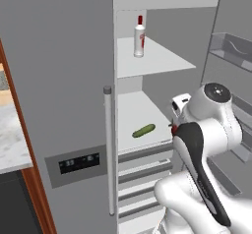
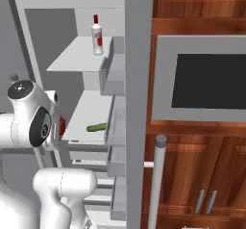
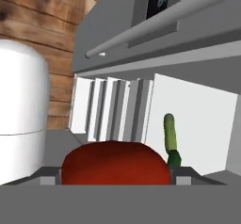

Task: Place the liquor on the top shelf of the fridge to keep it out of children's reach, and place the cucumber and bell pepper on lower shelves for easy access.

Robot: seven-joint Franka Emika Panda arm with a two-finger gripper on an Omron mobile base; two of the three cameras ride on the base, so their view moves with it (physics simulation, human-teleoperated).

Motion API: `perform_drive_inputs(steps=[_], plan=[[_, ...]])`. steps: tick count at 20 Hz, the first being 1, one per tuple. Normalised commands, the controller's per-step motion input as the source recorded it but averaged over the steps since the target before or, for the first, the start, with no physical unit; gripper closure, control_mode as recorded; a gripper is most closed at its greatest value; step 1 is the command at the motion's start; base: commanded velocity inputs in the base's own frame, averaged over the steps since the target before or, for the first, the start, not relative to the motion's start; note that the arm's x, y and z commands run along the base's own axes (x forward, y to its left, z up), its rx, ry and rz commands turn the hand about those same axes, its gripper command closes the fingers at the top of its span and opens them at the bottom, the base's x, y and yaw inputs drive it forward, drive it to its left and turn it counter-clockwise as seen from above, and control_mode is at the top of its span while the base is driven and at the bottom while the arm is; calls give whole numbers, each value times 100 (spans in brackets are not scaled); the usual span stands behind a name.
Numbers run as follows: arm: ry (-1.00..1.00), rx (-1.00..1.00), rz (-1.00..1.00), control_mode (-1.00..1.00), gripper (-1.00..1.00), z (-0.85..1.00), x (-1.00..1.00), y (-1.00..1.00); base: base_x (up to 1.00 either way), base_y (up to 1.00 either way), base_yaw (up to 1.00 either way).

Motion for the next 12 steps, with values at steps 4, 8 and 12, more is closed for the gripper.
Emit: perform_drive_inputs(steps=[4,8,12], plan=[[-2,0,0,-100,100,-43,46,-6,0,0,0],[0,0,0,-100,100,-24,62,-2,0,0,0],[0,2,0,-100,100,-22,62,-8,0,0,0]])
